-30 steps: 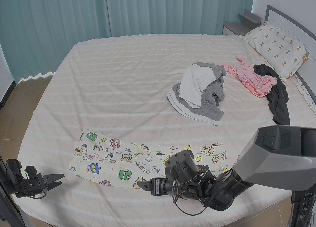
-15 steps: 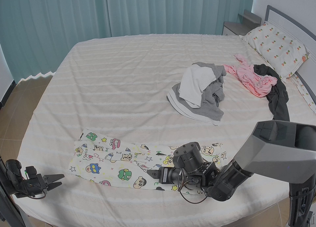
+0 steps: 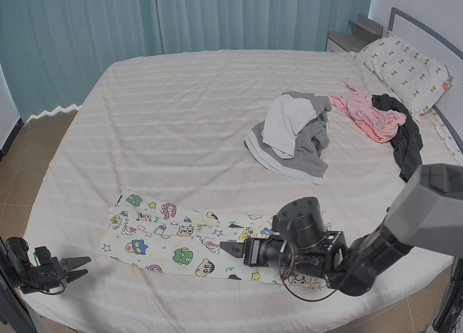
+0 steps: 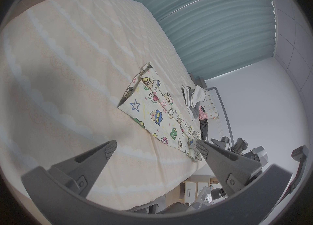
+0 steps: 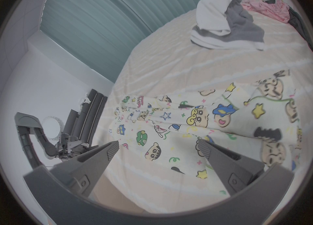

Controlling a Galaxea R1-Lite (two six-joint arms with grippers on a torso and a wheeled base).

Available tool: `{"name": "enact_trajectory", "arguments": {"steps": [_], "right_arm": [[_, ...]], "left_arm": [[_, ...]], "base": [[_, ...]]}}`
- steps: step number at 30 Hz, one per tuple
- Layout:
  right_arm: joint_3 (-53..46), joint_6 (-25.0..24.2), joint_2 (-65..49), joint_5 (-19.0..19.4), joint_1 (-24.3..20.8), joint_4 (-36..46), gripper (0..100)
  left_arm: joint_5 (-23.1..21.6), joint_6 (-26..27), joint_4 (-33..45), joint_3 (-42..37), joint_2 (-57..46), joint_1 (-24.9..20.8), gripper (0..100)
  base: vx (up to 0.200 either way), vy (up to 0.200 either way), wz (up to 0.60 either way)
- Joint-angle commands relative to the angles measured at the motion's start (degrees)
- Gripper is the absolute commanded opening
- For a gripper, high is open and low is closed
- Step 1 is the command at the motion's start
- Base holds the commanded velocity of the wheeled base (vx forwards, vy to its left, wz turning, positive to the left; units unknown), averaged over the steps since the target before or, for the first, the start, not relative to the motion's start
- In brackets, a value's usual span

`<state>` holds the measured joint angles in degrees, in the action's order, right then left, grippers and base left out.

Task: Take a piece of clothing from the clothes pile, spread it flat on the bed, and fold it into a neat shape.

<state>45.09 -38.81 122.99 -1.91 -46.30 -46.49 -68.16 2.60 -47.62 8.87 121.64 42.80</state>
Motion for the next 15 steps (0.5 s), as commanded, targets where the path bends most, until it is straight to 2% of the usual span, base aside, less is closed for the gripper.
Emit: {"name": "enact_trajectory", "arguments": {"steps": [1,3,4,9,15], "right_arm": [[-11.08,-0.12,-16.64,0.77,2.18,-0.53,100],[-13.45,-0.21,-19.54,0.68,3.23,-0.53,100],[-18.64,-0.21,-25.26,0.42,5.69,-0.53,100],[-28.92,-1.00,-35.89,0.16,11.41,-0.53,100],[-36.92,0.32,-49.69,-1.34,14.22,-0.18,100]], "left_arm": [[-0.13,0.04,-0.02,-0.88,-0.52,1.58,100],[-0.05,0.04,-0.02,-1.05,-0.61,1.58,100],[-0.05,0.04,-0.02,-0.88,-0.88,1.94,100],[0.04,-0.05,-0.02,-1.14,-1.49,2.20,100],[-0.13,-0.05,-0.02,-0.61,-1.14,2.20,100]], "base": [[0.000,0.000,0.00],[0.000,0.000,0.00],[0.000,0.000,0.00],[0.000,0.000,0.00],[0.000,0.000,0.00]]}}
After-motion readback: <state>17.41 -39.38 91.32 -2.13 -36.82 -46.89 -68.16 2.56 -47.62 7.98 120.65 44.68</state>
